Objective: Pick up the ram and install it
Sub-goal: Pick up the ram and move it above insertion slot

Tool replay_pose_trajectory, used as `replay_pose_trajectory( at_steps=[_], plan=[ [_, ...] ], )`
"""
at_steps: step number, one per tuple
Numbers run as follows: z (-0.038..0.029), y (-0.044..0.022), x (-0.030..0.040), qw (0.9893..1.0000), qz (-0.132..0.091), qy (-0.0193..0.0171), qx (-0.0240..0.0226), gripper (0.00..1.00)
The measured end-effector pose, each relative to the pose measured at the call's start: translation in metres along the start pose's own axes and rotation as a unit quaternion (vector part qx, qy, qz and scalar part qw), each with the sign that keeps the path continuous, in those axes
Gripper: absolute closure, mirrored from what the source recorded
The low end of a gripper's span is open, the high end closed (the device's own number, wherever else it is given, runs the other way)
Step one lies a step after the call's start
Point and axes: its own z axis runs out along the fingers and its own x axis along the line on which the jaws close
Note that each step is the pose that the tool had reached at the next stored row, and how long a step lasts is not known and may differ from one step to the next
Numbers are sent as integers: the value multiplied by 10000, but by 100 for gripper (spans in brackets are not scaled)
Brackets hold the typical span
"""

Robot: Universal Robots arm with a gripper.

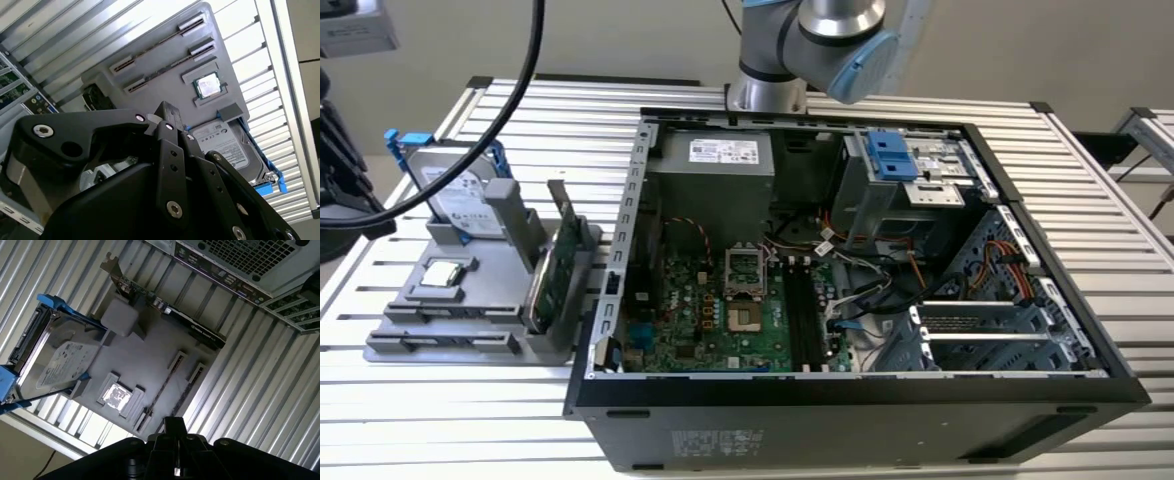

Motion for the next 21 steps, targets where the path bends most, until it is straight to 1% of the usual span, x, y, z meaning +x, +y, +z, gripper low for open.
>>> replay_pose_trajectory(
  at_steps=[6, 11, 21],
  plan=[
    [4, 0, 0, 9998, 175, -6, 3, 100],
    [6, 0, 0, 9995, 315, -11, 5, 100],
    [14, -1, -1, 9982, 600, -20, 8, 100]
  ],
)
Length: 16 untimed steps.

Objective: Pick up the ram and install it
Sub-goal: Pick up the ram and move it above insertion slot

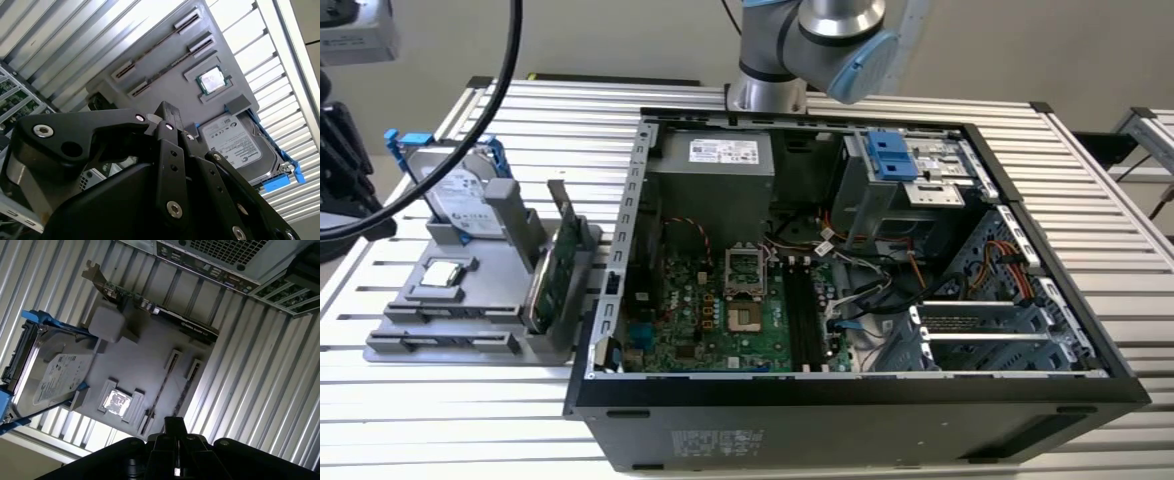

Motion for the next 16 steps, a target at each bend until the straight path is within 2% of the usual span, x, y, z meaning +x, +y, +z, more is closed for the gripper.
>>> replay_pose_trajectory(
  at_steps=[16],
  plan=[
    [8, 0, 0, 9994, 354, -13, 6, 100]
  ],
)
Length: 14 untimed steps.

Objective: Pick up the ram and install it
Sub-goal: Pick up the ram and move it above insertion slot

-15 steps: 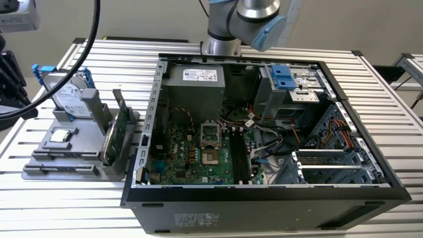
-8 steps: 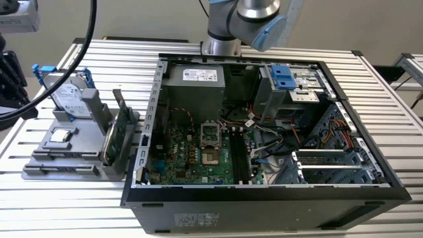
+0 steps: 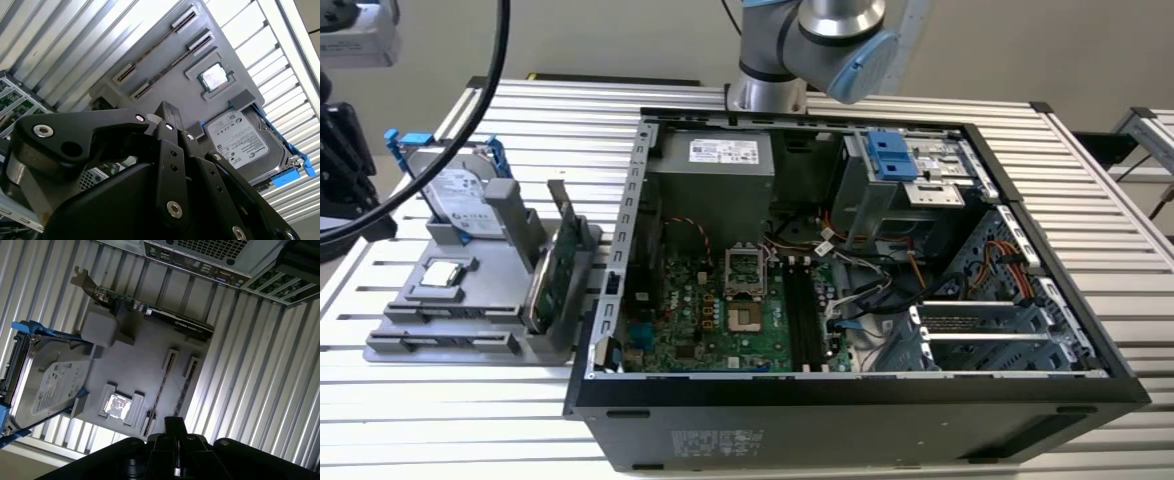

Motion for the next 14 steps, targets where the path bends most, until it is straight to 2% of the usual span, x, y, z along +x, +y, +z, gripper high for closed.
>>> replay_pose_trajectory(
  at_steps=[7, 14],
  plan=[
    [4, 0, 0, 10000, 98, -4, 1, 100],
    [11, 0, 0, 9995, 327, -15, 6, 100]
  ],
)
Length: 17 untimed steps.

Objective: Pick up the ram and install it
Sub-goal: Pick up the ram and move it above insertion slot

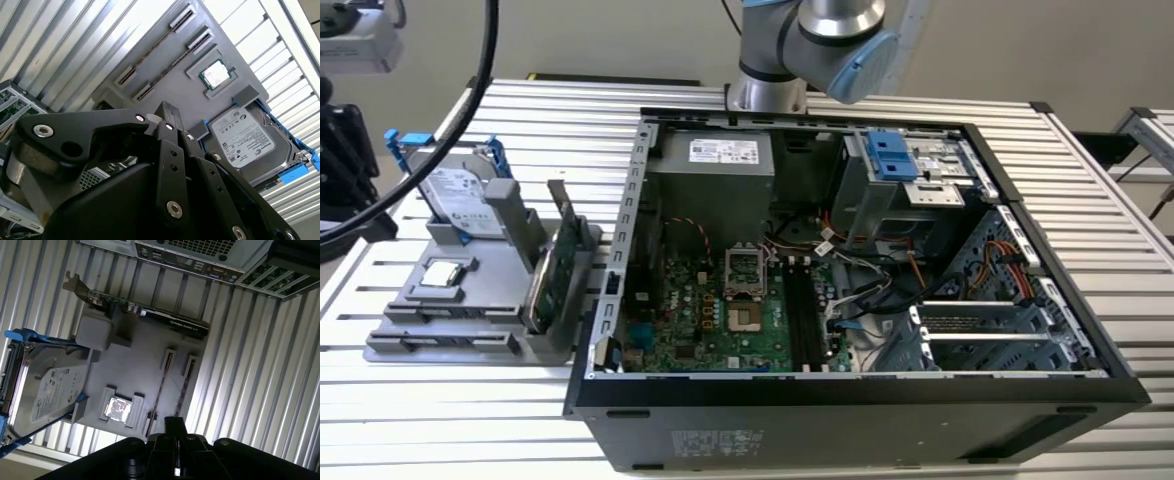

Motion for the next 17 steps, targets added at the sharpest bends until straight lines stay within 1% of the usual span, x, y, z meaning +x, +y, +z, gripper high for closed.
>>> replay_pose_trajectory(
  at_steps=[4, 9, 13, 14, 17],
  plan=[
    [3, 0, 0, 9999, 148, -6, 2, 100],
    [5, 0, 0, 9995, 321, -13, 5, 100],
    [8, 0, 0, 9990, 451, -18, 7, 100],
    [8, 0, 0, 9987, 511, -21, 8, 100],
    [10, 0, 0, 9982, 595, -24, 9, 100]
  ],
)
